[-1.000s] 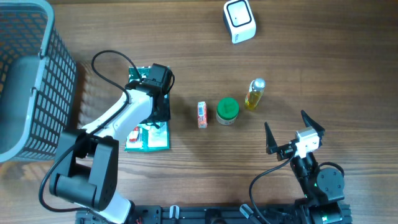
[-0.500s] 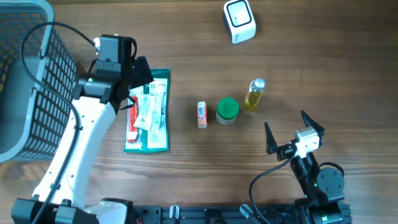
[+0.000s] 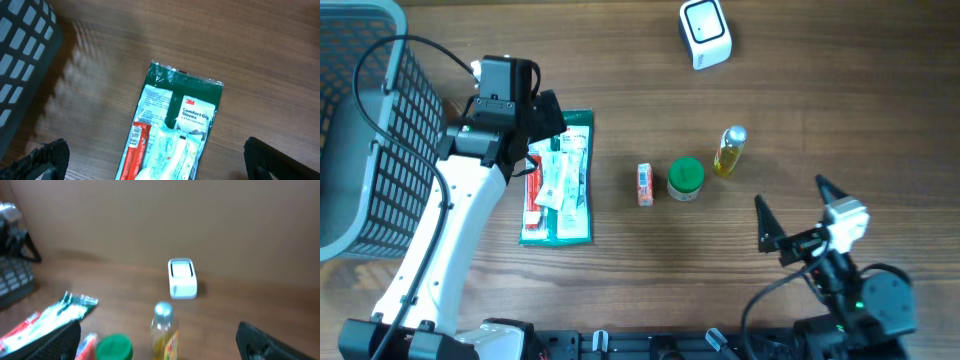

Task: Scan the item barcode
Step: 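Reach the right gripper to the yellow oil bottle and grasp it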

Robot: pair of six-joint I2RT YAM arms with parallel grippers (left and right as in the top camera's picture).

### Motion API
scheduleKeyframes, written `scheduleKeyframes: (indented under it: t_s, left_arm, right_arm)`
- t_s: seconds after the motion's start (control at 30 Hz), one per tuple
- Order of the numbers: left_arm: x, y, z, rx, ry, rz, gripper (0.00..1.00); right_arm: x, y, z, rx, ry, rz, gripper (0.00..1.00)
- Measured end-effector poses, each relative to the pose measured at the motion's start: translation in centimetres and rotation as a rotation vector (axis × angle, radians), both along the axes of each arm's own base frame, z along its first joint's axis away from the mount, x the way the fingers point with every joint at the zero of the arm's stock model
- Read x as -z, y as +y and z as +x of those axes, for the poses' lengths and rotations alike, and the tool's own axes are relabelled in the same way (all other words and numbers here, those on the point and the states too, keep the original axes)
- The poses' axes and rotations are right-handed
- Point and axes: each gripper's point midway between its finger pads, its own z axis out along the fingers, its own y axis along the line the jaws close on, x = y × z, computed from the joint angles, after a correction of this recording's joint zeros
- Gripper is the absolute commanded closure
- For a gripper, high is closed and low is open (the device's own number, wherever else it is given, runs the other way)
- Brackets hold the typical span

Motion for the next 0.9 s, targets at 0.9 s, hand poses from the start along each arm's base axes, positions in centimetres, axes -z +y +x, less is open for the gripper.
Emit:
scheduleKeyframes:
  t_s: [0.9]
  left_arm:
    - [0.0, 0.1, 0.0, -0.002, 0.002, 0.003, 0.0]
  right_arm:
    - [10.9, 3.6, 13.5, 0.161, 1.382, -0.067, 0.18]
